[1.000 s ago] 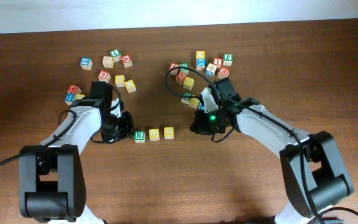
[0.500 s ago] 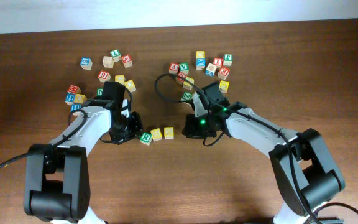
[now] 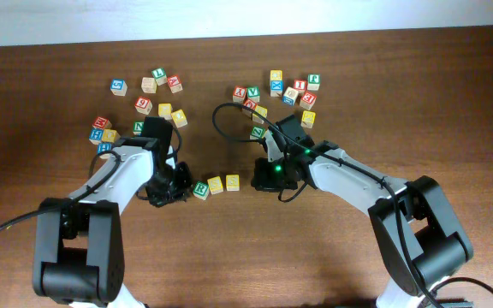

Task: Spell out RSS

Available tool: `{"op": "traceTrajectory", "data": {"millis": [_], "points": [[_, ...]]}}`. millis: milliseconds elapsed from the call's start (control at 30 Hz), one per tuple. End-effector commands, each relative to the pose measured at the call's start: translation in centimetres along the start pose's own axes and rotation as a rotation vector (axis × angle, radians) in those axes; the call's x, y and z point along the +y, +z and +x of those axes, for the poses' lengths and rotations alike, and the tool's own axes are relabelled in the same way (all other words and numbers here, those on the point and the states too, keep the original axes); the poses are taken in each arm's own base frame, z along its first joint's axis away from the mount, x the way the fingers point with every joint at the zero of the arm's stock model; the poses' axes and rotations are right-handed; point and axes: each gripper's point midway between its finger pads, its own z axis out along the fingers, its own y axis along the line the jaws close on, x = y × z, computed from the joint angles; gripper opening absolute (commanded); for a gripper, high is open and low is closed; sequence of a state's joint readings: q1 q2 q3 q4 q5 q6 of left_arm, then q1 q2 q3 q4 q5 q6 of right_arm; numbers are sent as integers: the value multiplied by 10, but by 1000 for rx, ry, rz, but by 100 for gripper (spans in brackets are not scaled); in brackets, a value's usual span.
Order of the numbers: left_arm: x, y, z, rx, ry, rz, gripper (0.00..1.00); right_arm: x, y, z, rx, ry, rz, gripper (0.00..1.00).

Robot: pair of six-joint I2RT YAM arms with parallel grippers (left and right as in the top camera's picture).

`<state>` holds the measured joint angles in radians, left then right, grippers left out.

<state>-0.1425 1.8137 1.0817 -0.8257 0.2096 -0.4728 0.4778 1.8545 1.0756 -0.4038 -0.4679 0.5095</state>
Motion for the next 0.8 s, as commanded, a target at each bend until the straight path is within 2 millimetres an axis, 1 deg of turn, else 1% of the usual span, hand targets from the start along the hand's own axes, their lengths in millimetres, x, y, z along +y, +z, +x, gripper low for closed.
{"op": "traceTrajectory", "data": {"millis": [0,100,267,367,500,600,767], "points": [[6,2,-14,-70,6,-49,0,0,4,-2,0,0,9,4],[3,2,-20,-92,11,-37,0,-1,5,-3,-5,-1,14,4],[4,3,-15,-73,8,-39,0,0,14,-5,-1,-7,-6,4],[5,3,-13,-66,-1,-42,0,5,16,-4,3,-18,-27,4],[0,3,-12,-56,0,-13,0,17,20,-4,-12,-45,-46,4],[1,4,-11,-52,-38,-15,0,20,22,-6,-23,-48,-49,4],[-1,7,-8,-43,-40,3,0,15,25,-6,-25,-40,-28,4]]}}
